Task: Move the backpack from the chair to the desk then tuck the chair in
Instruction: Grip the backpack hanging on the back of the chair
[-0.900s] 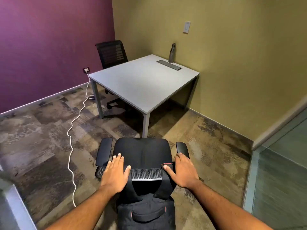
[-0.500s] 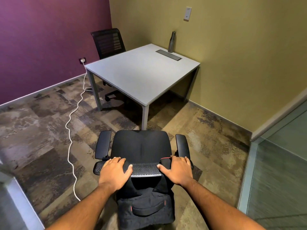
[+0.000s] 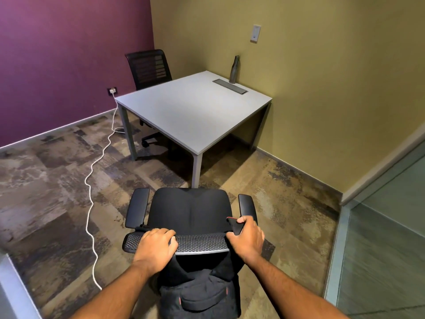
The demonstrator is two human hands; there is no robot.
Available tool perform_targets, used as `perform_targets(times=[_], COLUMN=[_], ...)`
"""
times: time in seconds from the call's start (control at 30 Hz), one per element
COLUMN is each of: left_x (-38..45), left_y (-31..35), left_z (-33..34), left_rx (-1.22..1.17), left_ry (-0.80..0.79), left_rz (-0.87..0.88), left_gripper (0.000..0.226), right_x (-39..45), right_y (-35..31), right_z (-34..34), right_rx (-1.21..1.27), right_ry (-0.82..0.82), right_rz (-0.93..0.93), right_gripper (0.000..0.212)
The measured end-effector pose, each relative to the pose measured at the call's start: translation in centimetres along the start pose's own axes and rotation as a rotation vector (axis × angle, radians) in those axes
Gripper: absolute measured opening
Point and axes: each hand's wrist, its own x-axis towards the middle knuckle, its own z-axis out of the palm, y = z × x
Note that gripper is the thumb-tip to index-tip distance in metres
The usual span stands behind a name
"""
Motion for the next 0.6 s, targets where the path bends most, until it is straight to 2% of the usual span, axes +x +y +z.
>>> perform_targets(times=[0.13,0.33,0.43,0.6], left_x=[0.0,-0.4,-0.2,-0.3], left_y=[0.1,0.7,1.2,1.7], left_z=[-0.1,-0.1,-0.2,-0.1], left_rx=[0.022,0.032,0.027,0.016], left_ry=[0.013,0.064,0.089,0.104], left_rz=[-0.012,-0.047,-0.046,-0.032], left_gripper=[0.034,0.052,0.066,0.064], right_x=[0.0,-0.6,-1.0,-0.5], right_y=[1.7,6.1,7.6,8.6], right_z=[-1.3,-2.3,-1.5,-0.4], right_rx=[0.185,0.417,0.435,0.381], right_ry=[0.155,0.291,0.304,0.164], right_rz=[0.158,0.418,0.473,0.507], right_gripper=[0.042,0.041,0.038,0.041])
